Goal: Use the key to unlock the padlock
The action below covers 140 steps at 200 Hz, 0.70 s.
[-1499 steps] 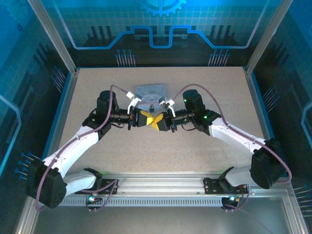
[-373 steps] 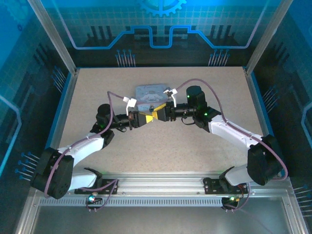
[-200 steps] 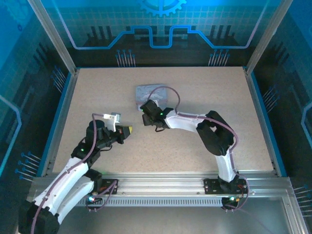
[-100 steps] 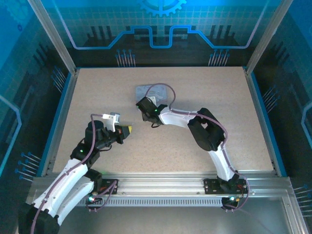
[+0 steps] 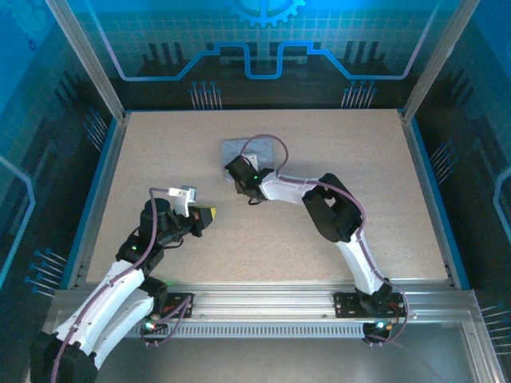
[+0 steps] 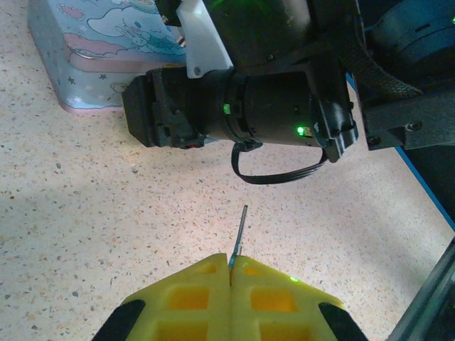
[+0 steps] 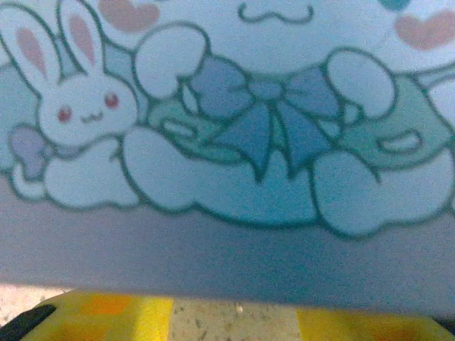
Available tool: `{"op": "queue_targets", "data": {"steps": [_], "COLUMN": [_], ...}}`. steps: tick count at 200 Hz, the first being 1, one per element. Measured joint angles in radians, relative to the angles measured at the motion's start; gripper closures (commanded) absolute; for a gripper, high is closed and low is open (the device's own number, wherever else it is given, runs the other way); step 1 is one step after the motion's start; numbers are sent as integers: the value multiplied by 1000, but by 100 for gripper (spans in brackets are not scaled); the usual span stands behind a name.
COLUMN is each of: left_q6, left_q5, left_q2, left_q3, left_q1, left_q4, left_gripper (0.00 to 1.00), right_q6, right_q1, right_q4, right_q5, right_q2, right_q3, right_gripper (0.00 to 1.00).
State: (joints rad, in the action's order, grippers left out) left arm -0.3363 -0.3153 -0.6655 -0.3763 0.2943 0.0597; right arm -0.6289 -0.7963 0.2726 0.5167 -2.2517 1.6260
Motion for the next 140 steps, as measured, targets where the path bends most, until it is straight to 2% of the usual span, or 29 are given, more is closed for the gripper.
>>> {"op": "queue_targets", "data": {"steps": [37,93,140], "left_q6": [0,3,3], "left_q5": [-4,-13,-17], "left_q2": [0,0,0], "left_q3": [2,14,21], "left_q1": [0,0,0], "left_q4": [-6,-24,-41], "left_gripper": [100,100,100], "right_q6": [0,-6,-16], "right_q1": [0,7,14], "right_q4": [-3,0,-2], "right_q5": [1,3,-5], "right_q2": [-32,-45,-45], "right_q3": [49,76,75], "right_gripper": [59,82,92]}}
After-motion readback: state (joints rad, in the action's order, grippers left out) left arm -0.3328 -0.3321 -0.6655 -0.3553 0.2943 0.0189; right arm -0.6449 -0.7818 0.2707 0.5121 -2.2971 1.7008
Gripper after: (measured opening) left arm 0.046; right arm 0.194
